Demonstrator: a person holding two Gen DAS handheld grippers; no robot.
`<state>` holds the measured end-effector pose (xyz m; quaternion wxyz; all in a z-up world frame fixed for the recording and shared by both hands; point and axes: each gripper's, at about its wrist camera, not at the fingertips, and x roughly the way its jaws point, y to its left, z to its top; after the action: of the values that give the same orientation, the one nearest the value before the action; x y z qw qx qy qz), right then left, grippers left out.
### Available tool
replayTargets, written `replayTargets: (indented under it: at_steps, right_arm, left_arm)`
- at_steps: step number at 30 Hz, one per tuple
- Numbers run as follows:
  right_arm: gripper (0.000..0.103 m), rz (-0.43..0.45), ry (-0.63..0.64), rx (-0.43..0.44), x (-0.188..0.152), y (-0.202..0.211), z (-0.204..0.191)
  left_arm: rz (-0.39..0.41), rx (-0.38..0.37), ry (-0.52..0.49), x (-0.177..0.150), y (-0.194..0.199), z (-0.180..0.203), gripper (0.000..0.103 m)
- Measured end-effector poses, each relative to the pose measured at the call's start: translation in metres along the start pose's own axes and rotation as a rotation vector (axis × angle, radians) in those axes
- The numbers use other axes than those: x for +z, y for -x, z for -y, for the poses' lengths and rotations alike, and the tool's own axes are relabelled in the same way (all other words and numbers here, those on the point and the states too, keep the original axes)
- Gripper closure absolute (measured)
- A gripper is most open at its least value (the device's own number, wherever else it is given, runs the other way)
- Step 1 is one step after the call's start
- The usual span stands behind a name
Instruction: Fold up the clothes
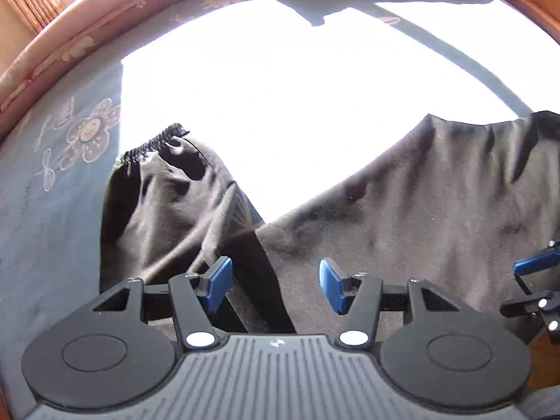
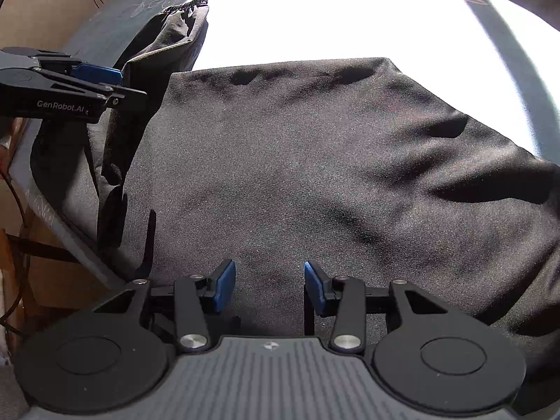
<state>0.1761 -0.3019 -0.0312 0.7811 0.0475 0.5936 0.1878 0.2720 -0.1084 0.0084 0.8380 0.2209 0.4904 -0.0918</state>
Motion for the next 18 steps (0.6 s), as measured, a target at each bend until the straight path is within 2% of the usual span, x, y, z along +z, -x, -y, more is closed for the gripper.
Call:
replayTargets:
  at_steps: [3,6,7,9,10,11,13,18]
  right_arm:
    - [0.054,0.01,-0.006,-0.003,0.003,0.002,0.003]
    - [0.054,0.023,-0.014,-0.002,0.007,0.006,0.009]
    - [0.054,0.028,-0.015,-0.002,0.008,0.007,0.011]
    - [0.054,0.042,-0.014,0.001,0.01,0.012,0.015]
    - [0.054,0.046,-0.012,0.005,0.011,0.013,0.016]
    - [0.054,0.05,-0.009,0.009,0.012,0.015,0.019]
    - [0.054,0.062,-0.002,0.013,0.012,0.019,0.022]
    - [0.054,0.076,0.047,0.038,0.015,0.029,0.034]
  left_arm:
    - [-0.047,0.125,-0.073,0.017,-0.025,-0.003,0.052]
    - [-0.126,0.165,-0.106,0.025,-0.051,-0.005,0.061]
    - [-0.144,0.177,-0.119,0.028,-0.058,-0.005,0.07]
    - [-0.182,0.2,-0.139,0.03,-0.071,-0.005,0.076]
    - [-0.203,0.205,-0.136,0.03,-0.075,-0.006,0.09]
    - [-0.22,0.202,-0.128,0.029,-0.075,-0.008,0.097]
    - [-0.234,0.194,-0.107,0.028,-0.07,-0.009,0.101]
    - [-0.239,0.241,-0.086,0.024,-0.052,-0.014,0.101]
